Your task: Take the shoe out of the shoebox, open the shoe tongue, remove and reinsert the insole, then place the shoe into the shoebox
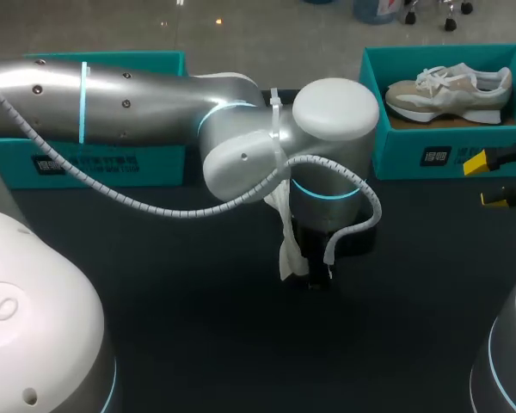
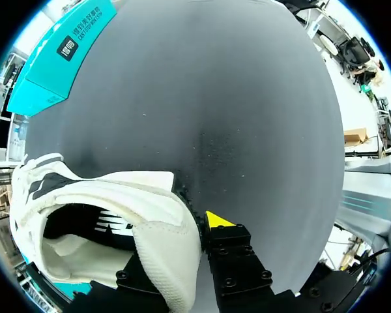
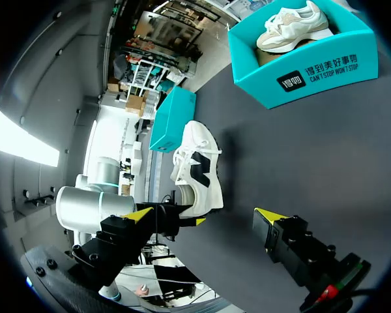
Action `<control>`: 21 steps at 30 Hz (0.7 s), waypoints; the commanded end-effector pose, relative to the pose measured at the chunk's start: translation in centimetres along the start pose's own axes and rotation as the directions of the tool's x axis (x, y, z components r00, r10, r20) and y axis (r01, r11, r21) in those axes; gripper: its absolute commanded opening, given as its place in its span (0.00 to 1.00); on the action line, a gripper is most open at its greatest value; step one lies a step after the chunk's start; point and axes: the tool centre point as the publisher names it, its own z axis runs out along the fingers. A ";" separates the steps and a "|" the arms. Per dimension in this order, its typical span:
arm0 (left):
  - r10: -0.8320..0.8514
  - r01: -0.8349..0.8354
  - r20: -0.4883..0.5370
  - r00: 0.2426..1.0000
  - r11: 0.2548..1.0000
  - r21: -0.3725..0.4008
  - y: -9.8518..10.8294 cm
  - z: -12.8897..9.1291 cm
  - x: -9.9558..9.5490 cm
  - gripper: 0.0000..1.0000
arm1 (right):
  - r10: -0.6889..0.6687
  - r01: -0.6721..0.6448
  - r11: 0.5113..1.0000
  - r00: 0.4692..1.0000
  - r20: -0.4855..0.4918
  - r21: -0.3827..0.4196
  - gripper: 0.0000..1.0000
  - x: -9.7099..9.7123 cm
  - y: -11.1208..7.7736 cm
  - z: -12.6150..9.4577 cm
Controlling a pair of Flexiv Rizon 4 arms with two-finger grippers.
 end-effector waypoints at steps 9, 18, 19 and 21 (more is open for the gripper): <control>0.043 -0.044 -0.006 0.999 0.997 -0.058 0.8 -7.1 -1.0 0.00 | 0.001 -0.001 1.000 1.000 0.004 -0.001 1.00 0.1 -0.1 0.0; 0.042 -0.041 0.025 0.999 0.998 -0.050 0.4 -10.9 -1.3 0.00 | 0.001 -0.001 1.000 1.000 0.004 -0.001 1.00 0.1 -0.1 0.0; 0.038 -0.037 0.030 0.999 0.998 -0.050 0.4 -11.3 -1.3 0.00 | 0.001 -0.001 1.000 1.000 0.004 -0.001 1.00 0.1 -0.1 0.0; 0.036 -0.034 0.039 0.999 0.998 -0.044 0.3 -12.2 -1.3 0.00 | 0.001 -0.001 1.000 1.000 0.004 -0.001 1.00 0.1 -0.1 0.0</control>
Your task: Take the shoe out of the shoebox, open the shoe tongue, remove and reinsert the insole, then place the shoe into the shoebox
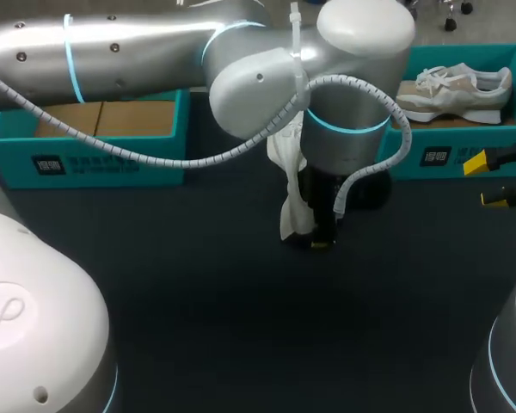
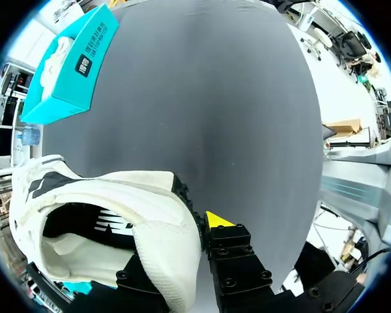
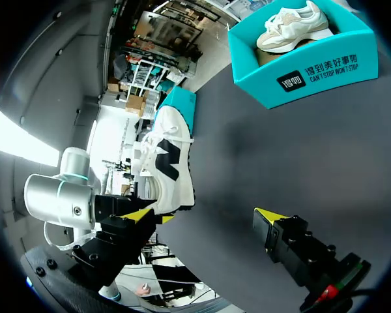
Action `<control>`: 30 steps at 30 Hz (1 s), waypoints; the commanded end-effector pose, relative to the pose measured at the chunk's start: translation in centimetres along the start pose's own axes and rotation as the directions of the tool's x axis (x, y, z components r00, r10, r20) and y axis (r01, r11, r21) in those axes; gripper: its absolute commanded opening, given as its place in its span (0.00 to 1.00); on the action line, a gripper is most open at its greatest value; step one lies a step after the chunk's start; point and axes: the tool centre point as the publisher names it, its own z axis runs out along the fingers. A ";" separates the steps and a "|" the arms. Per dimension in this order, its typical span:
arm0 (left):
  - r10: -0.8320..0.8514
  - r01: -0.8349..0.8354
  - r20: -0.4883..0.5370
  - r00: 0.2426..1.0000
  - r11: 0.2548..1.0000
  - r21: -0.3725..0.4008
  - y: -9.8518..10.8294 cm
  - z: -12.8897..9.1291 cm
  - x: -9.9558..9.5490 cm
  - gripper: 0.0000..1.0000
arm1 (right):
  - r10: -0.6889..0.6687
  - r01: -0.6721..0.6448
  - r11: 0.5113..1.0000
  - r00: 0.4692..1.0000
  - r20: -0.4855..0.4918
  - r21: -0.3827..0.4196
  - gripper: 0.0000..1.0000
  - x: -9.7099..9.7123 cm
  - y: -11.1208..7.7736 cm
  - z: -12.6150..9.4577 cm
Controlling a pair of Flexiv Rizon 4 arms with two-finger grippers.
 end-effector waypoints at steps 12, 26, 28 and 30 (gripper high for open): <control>-0.026 0.026 0.044 0.999 1.000 0.007 0.1 -4.3 0.0 0.00 | 0.001 -0.001 1.000 1.000 0.004 -0.001 1.00 0.1 -0.1 0.0; -0.022 0.022 0.045 0.999 1.000 0.003 0.2 -4.4 -0.2 0.00 | 0.001 -0.001 1.000 1.000 0.004 -0.001 1.00 0.1 -0.1 0.0; -0.016 0.015 0.035 0.999 1.000 0.019 0.7 -4.6 -0.5 0.00 | 0.001 -0.001 1.000 1.000 0.004 -0.001 1.00 0.1 -0.1 0.0; -0.024 0.023 0.039 0.999 1.000 0.015 1.4 -4.6 -0.9 0.00 | 0.001 -0.001 1.000 1.000 0.004 -0.001 1.00 0.1 -0.1 0.0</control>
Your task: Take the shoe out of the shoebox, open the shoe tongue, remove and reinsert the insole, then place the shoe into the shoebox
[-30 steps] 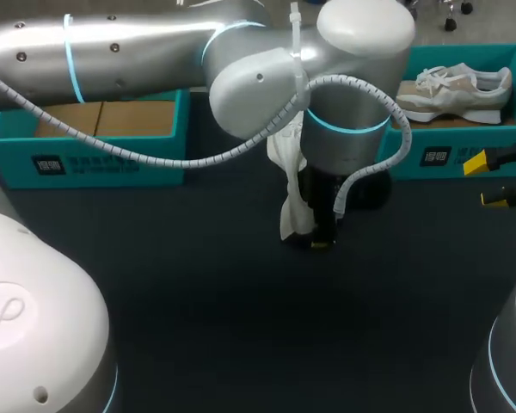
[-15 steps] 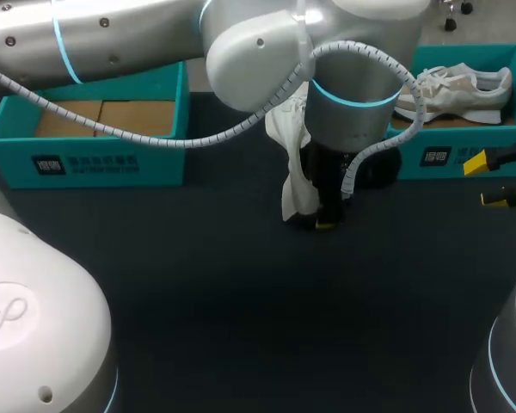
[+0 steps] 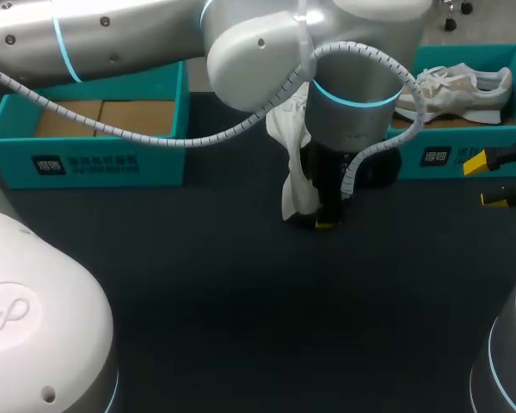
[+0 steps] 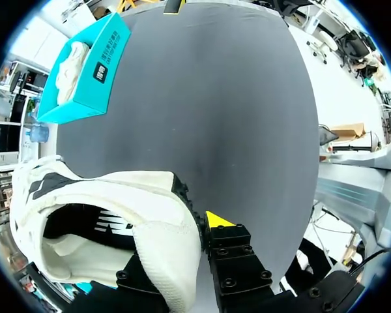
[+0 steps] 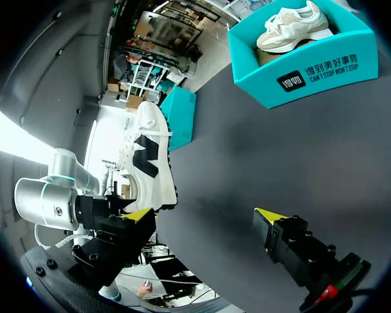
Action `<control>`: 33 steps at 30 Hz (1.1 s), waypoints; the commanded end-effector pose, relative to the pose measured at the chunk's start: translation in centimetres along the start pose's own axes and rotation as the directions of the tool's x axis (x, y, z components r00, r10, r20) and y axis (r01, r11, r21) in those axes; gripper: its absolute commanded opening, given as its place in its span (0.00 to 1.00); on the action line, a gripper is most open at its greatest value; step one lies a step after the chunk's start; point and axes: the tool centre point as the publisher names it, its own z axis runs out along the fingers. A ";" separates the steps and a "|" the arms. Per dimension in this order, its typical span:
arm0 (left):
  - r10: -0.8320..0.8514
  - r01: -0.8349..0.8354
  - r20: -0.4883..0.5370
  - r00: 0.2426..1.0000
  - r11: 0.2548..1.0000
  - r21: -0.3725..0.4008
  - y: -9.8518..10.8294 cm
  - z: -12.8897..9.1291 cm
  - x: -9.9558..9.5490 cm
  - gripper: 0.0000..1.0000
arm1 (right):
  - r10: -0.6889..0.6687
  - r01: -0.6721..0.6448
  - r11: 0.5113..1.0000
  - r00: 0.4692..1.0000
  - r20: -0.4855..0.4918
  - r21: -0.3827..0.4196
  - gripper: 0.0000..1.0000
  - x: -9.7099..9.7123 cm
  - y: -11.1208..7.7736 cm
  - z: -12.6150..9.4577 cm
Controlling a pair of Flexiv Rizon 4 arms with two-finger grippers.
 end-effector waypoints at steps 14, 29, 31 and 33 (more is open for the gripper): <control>0.061 -0.060 -0.052 0.997 0.998 0.035 8.5 -0.6 -3.5 0.00 | 0.001 -0.001 1.000 1.000 0.004 -0.001 1.00 0.1 -0.1 0.0; 0.025 -0.019 -0.096 0.995 0.997 0.068 19.1 -1.8 -5.5 0.00 | 0.001 -0.001 1.000 1.000 0.004 -0.001 1.00 0.1 -0.1 0.0; 0.011 -0.004 -0.102 0.995 0.998 0.066 20.7 -2.0 -5.8 0.00 | 0.001 -0.001 1.000 1.000 0.004 -0.001 1.00 0.1 -0.1 0.0; 0.008 -0.001 -0.110 0.994 0.998 0.068 22.2 -2.1 -6.0 0.00 | 0.001 -0.001 1.000 1.000 0.004 -0.001 1.00 0.1 -0.1 0.0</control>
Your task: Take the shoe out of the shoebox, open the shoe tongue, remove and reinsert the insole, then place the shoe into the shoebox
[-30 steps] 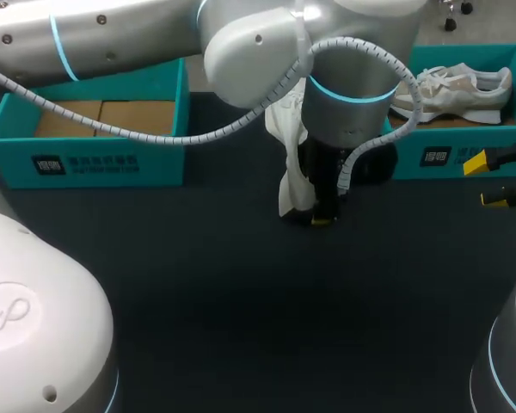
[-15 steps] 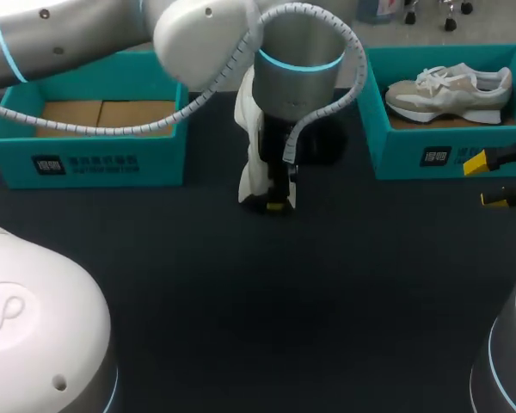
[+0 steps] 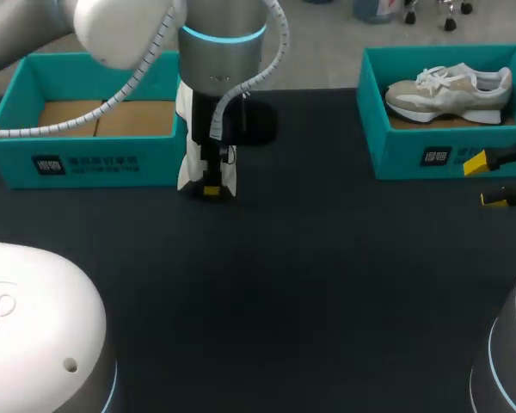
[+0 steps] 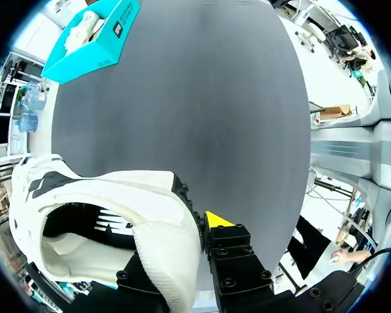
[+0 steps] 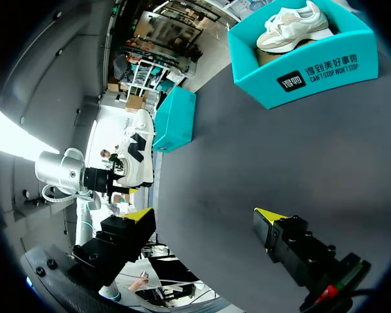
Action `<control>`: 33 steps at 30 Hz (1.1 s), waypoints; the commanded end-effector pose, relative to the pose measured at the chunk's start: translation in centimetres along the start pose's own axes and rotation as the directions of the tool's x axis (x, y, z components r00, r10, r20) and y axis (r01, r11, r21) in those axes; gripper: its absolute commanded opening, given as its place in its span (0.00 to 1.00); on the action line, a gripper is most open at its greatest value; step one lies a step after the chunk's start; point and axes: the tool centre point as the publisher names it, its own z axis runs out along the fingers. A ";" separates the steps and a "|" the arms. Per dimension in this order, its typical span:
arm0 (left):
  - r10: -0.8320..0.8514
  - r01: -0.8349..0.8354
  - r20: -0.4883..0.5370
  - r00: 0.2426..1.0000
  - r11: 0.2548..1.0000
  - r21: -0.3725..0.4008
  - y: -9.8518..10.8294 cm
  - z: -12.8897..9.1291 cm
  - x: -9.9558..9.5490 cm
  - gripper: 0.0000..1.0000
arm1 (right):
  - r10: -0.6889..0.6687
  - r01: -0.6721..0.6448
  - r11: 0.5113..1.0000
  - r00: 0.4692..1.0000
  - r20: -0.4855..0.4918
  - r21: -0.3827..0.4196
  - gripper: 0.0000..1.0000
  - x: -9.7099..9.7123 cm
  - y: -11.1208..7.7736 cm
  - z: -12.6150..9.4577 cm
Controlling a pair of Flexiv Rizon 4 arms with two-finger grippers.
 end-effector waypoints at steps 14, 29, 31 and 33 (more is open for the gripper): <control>-0.090 0.103 -0.080 0.993 0.978 0.183 17.1 0.8 -2.6 0.00 | 0.001 -0.001 1.000 1.000 0.004 -0.001 1.00 0.1 -0.1 0.0; -0.159 0.181 -0.144 0.977 0.971 0.153 24.5 1.3 -5.8 0.00 | 0.001 -0.001 1.000 1.000 0.004 -0.001 1.00 0.1 -0.1 0.0; -0.149 0.170 -0.147 0.978 0.975 0.144 25.1 1.4 -6.5 0.00 | 0.001 -0.001 1.000 1.000 0.004 -0.001 1.00 0.1 -0.1 0.0; -0.153 0.174 -0.157 0.976 0.975 0.135 25.5 1.5 -7.2 0.00 | 0.001 -0.001 1.000 1.000 0.004 -0.001 1.00 0.1 -0.1 0.0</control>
